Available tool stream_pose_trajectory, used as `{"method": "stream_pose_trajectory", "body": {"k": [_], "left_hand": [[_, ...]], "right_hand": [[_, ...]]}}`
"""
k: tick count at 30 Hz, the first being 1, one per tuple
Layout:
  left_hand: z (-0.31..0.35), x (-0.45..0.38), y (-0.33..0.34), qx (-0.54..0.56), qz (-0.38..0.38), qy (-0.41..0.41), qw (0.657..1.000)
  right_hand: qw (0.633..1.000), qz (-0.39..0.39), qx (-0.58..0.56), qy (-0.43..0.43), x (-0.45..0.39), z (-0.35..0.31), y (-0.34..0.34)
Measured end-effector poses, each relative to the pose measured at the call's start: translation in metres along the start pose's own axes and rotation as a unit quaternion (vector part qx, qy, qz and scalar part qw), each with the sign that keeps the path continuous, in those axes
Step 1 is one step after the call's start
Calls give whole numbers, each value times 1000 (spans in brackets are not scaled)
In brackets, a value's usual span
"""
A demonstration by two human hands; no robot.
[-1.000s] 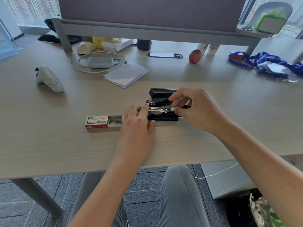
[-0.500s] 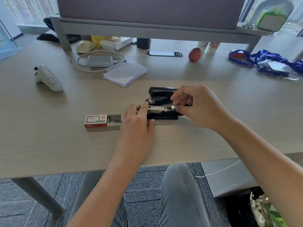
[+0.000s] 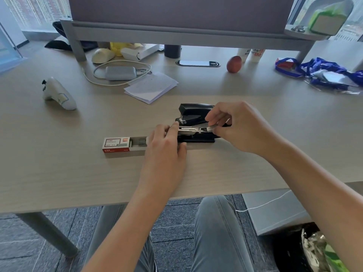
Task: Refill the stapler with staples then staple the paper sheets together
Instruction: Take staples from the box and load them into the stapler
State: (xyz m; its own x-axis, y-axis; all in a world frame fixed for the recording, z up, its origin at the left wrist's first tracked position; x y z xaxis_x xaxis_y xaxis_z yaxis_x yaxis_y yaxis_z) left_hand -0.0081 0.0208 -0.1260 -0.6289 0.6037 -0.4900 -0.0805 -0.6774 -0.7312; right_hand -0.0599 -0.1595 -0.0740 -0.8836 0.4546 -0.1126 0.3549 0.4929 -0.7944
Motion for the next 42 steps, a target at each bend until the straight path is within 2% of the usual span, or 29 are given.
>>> {"method": "stream_pose_trajectory", "body": {"k": [15,29,37,42], "left_hand": [[1,-1,0,-2,1,0,1000],[1,-1,0,-7,0,4,1000],[1,0,-4,8,13,-7,1000],[0,0,-7,32,35,-36,998]], "right_hand": [[1000,7,1,15,-2,0,-2],[999,1,31,-10,5,-11,10],[989,24,95,-107,21,-31,27],[990,81,85,-80,24,-16,20]]}}
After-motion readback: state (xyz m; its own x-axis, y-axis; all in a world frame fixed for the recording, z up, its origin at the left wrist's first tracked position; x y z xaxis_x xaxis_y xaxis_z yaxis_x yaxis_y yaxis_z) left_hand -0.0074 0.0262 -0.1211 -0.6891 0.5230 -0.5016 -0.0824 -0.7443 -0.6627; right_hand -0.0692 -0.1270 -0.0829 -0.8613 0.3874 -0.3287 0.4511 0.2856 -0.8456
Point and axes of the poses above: each hand's wrist, its own x-axis away from the middle knuckle, its own y-axis out of the palm, z = x × y, the point moved 6 cm from there along -x, towards the middle knuckle, and after that the axes turned 14 degrees about y, right-handed, at the moved point
